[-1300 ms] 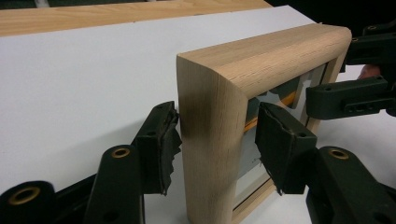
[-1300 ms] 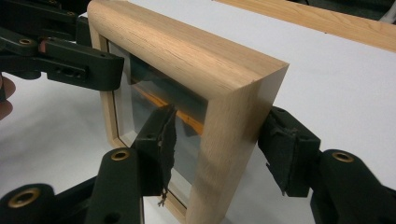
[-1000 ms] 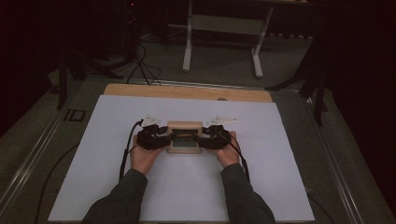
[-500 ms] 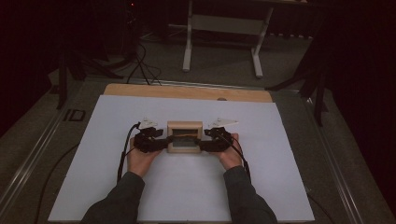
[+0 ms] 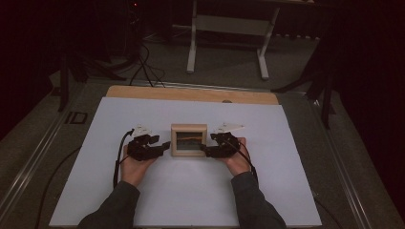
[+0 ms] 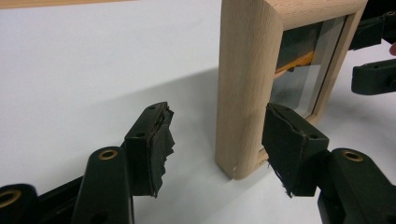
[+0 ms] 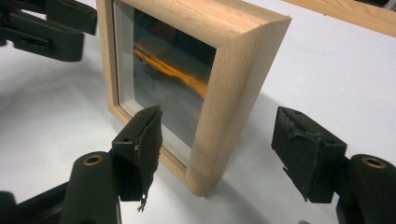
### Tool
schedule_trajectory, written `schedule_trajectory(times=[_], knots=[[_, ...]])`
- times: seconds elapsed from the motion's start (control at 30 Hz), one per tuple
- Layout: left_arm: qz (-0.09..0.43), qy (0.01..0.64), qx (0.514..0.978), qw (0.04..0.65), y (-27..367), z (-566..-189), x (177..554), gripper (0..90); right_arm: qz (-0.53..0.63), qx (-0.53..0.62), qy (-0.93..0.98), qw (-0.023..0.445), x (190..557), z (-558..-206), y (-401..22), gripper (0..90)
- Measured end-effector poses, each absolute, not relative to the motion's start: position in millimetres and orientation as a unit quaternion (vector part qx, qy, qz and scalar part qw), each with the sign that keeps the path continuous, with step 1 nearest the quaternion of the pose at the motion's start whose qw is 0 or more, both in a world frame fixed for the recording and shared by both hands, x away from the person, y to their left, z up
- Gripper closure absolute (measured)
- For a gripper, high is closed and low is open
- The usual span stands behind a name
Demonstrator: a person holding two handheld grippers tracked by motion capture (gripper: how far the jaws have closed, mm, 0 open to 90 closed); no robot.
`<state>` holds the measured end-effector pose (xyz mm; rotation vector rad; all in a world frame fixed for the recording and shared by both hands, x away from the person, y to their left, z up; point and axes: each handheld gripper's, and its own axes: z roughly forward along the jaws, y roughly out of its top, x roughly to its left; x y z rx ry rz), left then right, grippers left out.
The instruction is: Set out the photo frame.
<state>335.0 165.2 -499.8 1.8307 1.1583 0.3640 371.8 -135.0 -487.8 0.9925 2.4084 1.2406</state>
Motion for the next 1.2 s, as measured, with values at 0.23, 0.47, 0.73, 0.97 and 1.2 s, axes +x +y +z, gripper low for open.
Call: schedule_trajectory(times=[0.23, 0.47, 0.73, 0.97, 1.2], knots=[[0.161, 0.47, 0.738, 0.457, 178, -497, 323, 41.7, 0.431, 0.336, 0.826, 0.136, 364, -484, -142, 32.3], [0.166, 0.469, 0.74, 0.453, 187, -497, 314, 41.8, 0.44, 0.338, 0.819, 0.146, 352, -481, -159, 32.3], [0.176, 0.461, 0.744, 0.45, 195, -496, 304, 41.8, 0.445, 0.349, 0.81, 0.154, 339, -487, -187, 32.4], [0.181, 0.462, 0.742, 0.45, 203, -496, 297, 42.0, 0.454, 0.361, 0.799, 0.16, 324, -489, -212, 32.4], [0.199, 0.465, 0.745, 0.436, 218, -498, 279, 42.0, 0.463, 0.375, 0.785, 0.172, 299, -490, -241, 32.5]])
